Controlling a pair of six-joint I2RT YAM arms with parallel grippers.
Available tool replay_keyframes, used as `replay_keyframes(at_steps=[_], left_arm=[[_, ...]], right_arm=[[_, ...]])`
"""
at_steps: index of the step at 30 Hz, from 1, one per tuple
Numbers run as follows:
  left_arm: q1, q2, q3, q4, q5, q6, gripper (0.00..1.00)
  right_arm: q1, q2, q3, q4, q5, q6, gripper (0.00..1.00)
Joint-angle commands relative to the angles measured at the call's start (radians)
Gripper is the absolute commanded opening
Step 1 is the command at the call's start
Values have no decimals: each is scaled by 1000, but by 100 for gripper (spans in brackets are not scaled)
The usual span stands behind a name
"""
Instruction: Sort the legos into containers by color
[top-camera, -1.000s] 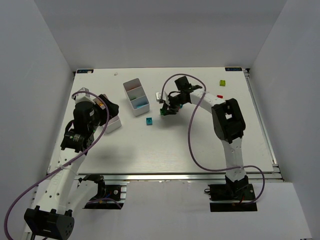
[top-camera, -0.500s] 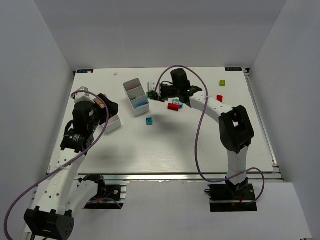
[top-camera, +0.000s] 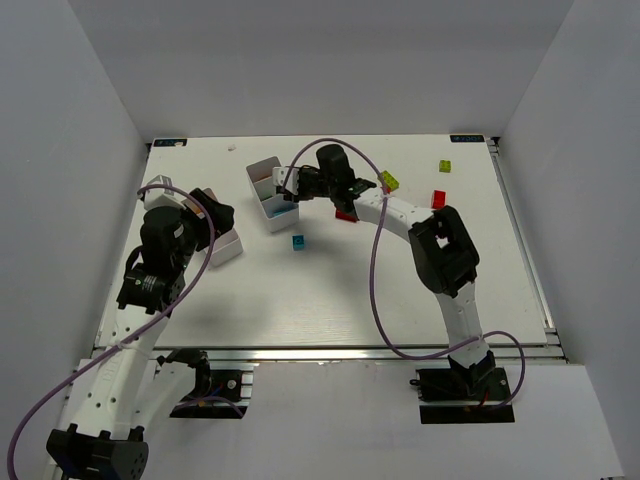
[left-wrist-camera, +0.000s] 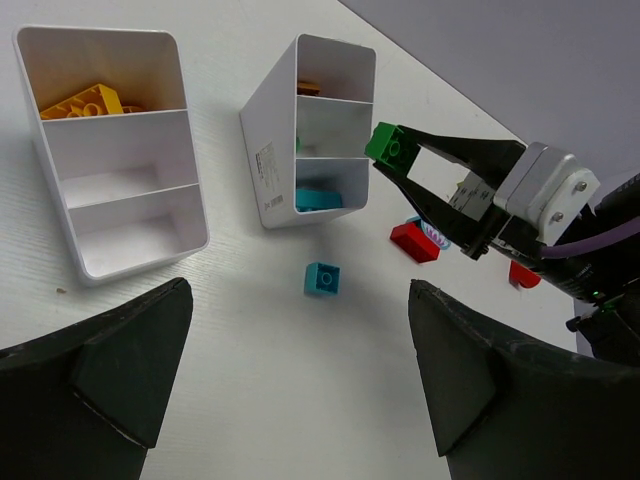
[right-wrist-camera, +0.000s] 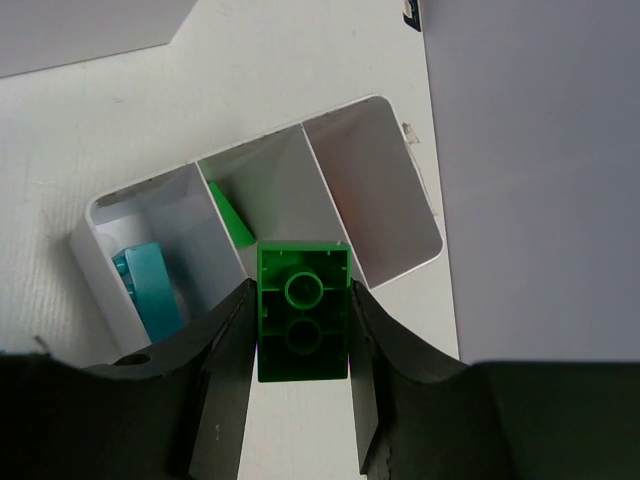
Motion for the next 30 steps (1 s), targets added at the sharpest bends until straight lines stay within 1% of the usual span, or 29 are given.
replay_keyframes(at_steps=[1,9,12,13,16,18,21,22,24,25,29,30], left_arm=[[6,-19,-7,13,-7,-1,98],[6,-17,-7,7,-7,5,98],[6,-16,-9,7,-7,5,98],[6,-19,-9,7,-7,3,98],[6,-19,-10,7,-5,2,98],[6,-20,-12,5,-7,2,98],[6,-19,-12,7,-7,-1,98],[6,-19,-12,7,-5,-1,98],[6,-17,-11,5,-5,-1,98],[6,-16,-9,7,-4,-3,98],[6,-7,-4,13,-1,-3,98],[6,-5,-3,15,-1,-3,98]], right_arm=[[17,18,48,89,36,-9,12],[36,58,74,110,51,-18,17],[40,76,94,110,59,-23,22],[42,81,100,110,62,-23,29],[42,88,103,118,70,-23,40],[42,91,103,120,70,-23,44],[42,93,102,126,70,-21,52],[42,93,99,129,71,-21,57],[42,90,94,136,73,-18,63],[43,87,92,138,71,-17,65],[42,61,76,155,73,3,65],[42,52,71,161,79,37,65]])
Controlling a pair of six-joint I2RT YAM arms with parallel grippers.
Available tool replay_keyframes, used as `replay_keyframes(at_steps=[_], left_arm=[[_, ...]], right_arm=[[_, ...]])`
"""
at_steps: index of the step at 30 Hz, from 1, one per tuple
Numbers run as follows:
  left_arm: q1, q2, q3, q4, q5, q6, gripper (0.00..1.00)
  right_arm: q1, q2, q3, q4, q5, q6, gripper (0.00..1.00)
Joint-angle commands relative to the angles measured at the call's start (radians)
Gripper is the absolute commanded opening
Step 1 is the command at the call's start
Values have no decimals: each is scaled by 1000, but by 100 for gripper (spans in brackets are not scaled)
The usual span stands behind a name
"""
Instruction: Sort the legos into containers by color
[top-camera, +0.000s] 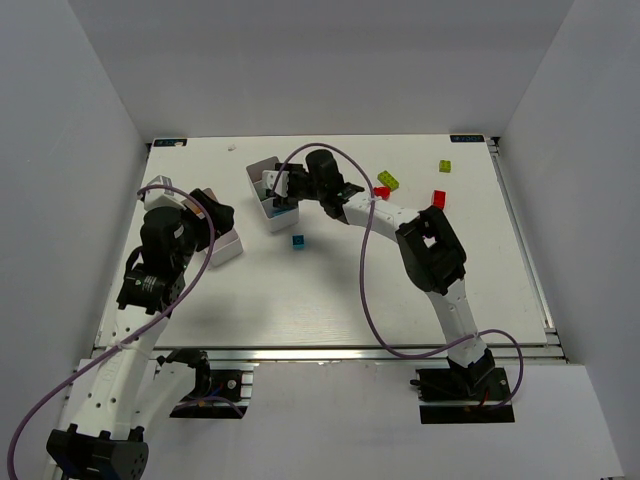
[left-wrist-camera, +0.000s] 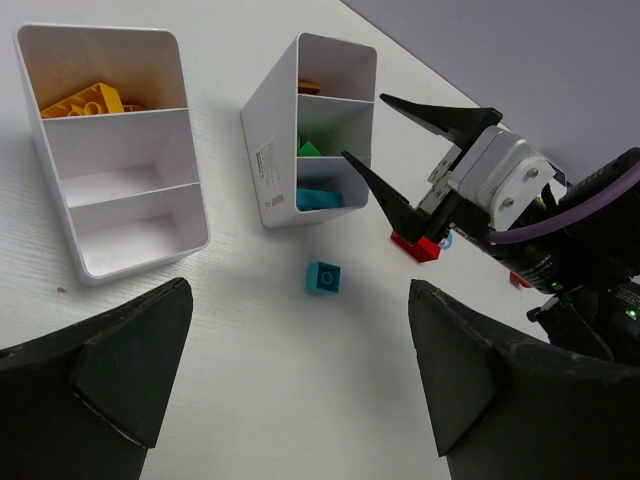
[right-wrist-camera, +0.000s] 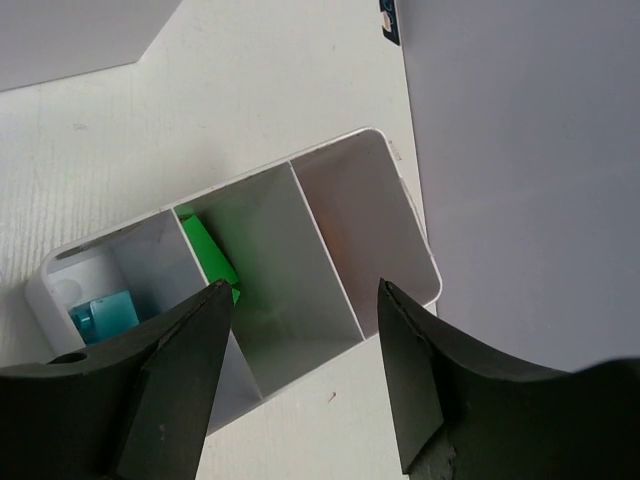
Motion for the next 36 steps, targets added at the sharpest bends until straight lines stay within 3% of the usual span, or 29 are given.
replay_keyframes(at_steps=[1,3,5,6,11,14,19,24,36], left_arm=[[6,-2,3,20,-1,-4,98],[6,1,5,30,7,-4,98],[6,-2,-1,49,24,-9,98],[4,-2,-6,59,28,-12,98],[4,-7,-49,112,45,-34,98],[6,7,-53,132,56,-34,98],[4,56,-47,156,93,-24,98],[6,87,-43,182,114,-24,98],[4,82,-60,167,137,-52,98]], right_arm=[[-4,-65,8,86,21,78,65],[-14,-99,5,100,100,172,65],[-50,-145,20,74,218,365,65],[-92,-160,28,42,238,423,61],[-287,-239,34,-238,159,690,51],[-395,-263,-5,-368,209,731,52],[-557,-228,31,-535,240,784,70],[-671,-185,73,-570,190,795,71],[-620,2,163,-555,68,830,70]])
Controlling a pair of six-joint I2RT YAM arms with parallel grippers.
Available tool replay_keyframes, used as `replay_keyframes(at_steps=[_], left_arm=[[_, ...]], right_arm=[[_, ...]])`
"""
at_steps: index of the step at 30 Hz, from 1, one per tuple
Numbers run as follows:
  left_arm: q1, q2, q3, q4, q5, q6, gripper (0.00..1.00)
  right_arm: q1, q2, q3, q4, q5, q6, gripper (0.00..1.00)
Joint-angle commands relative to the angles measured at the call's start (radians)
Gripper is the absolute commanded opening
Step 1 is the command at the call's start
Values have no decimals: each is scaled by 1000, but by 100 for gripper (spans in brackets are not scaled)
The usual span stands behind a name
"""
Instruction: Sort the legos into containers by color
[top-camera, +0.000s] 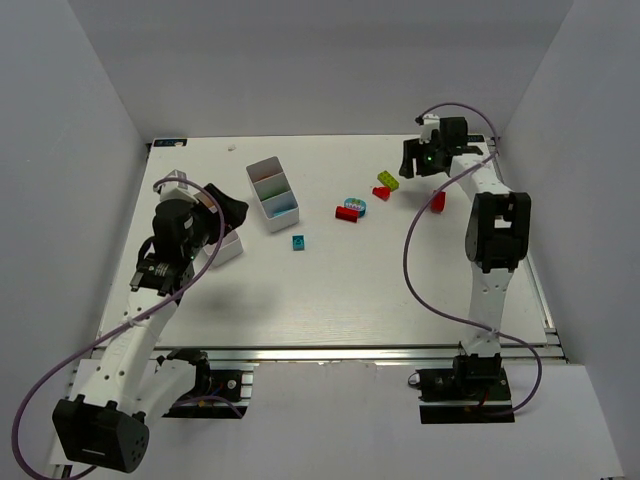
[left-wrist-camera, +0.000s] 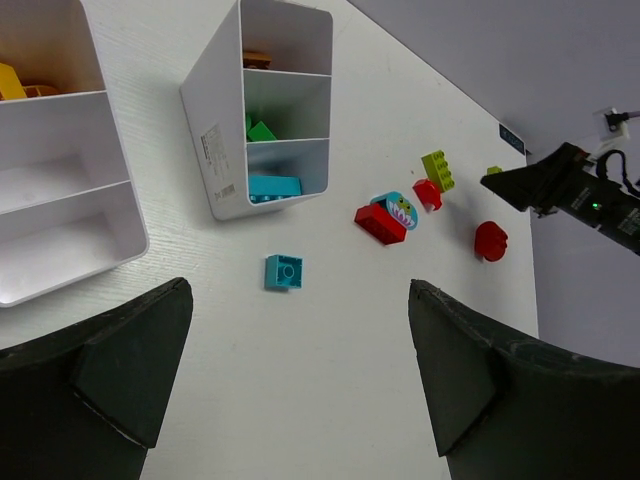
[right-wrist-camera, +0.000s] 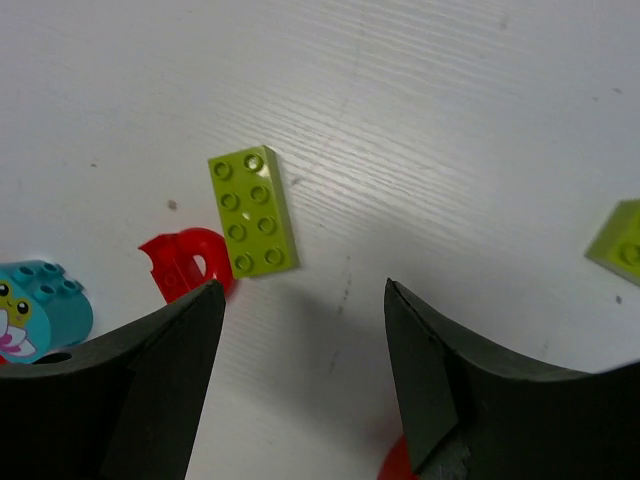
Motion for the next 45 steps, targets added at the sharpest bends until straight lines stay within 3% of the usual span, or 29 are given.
replay_keyframes(at_steps=[1,22,34,39,45], left_arm=[[6,-30,-14,6,7,-20,98],[6,-15,-14,0,-27,-59,98],[6,34,3,47,44,-95,98],[4,73,24,64,84,-120,97],[6,125,46,87,157,-134,96]], right_arm=[[43,47,88,17,-28,1,70],[109,207,191,-1,49,-70,67],[114,222,187,-28,54,-119,42],[113,190,171,-6,0,-152,20],[114,32,30,176,-84,-185,7]])
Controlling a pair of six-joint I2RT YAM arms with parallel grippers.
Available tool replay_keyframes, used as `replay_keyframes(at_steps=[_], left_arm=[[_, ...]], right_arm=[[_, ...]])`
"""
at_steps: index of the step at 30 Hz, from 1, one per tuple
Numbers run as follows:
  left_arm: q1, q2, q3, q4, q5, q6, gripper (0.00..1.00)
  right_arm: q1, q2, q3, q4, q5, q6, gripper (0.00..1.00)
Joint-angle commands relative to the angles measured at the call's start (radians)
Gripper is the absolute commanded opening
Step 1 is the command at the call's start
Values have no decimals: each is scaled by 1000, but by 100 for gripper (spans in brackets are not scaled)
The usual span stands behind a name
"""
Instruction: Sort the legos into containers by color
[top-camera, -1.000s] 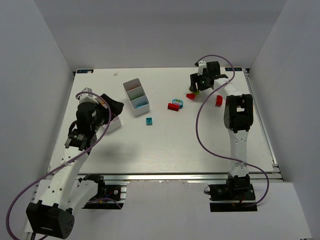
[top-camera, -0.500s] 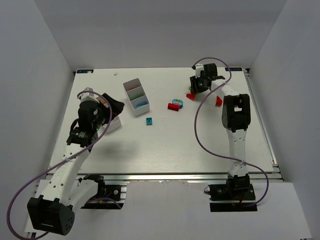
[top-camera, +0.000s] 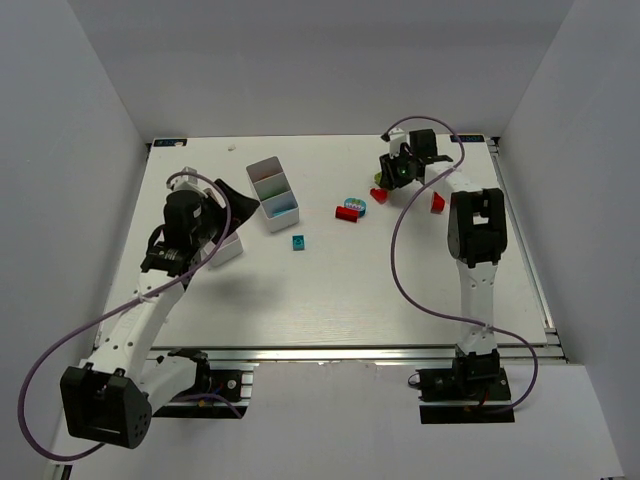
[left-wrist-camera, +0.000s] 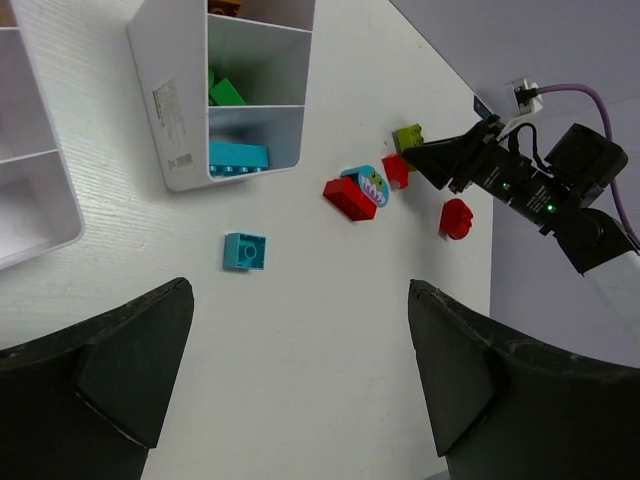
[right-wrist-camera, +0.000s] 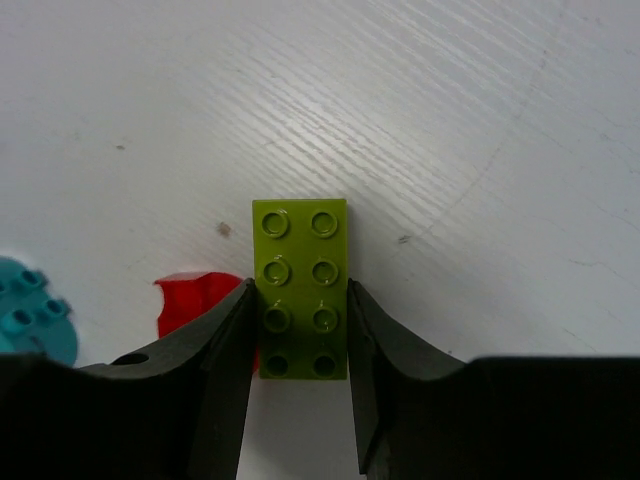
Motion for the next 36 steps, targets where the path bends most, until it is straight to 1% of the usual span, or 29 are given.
replay_keyframes(at_steps=[1,2,3,4,6,9,15,17,21,24,36], left_arm=[[5,5,36,47,71,-18,96],[5,6,33,55,80,-21,95],[5,11,30,59,88,-27,95],[5,13,29,66,95,-30,95],[5,22,26,78,118,-36,93],[4,26,24,89,142,-39,92],[4,28,6,119,175,-57,88],[4,31,1,133,183,-60,87],[5,46,-11,153,229,-80,84],[5,62,-26,176,298,-97,80],[4,75,-69,230,364,-140,76]], right_arm=[[1,-157,-43,123,-129,-53,4],[0,-170,-48,120,-159,-68,2],[0,-182,-53,114,-246,-85,2],[0,-197,-68,104,-297,-126,0],[5,-248,-98,97,-411,-155,0],[31,-323,-187,130,-470,-181,0],[116,-441,-319,83,-607,-272,0],[161,-492,-377,86,-630,-286,0],[236,-553,-428,100,-667,-272,0],[300,-569,-422,106,-667,-238,0],[462,-562,-393,156,-633,-168,0]])
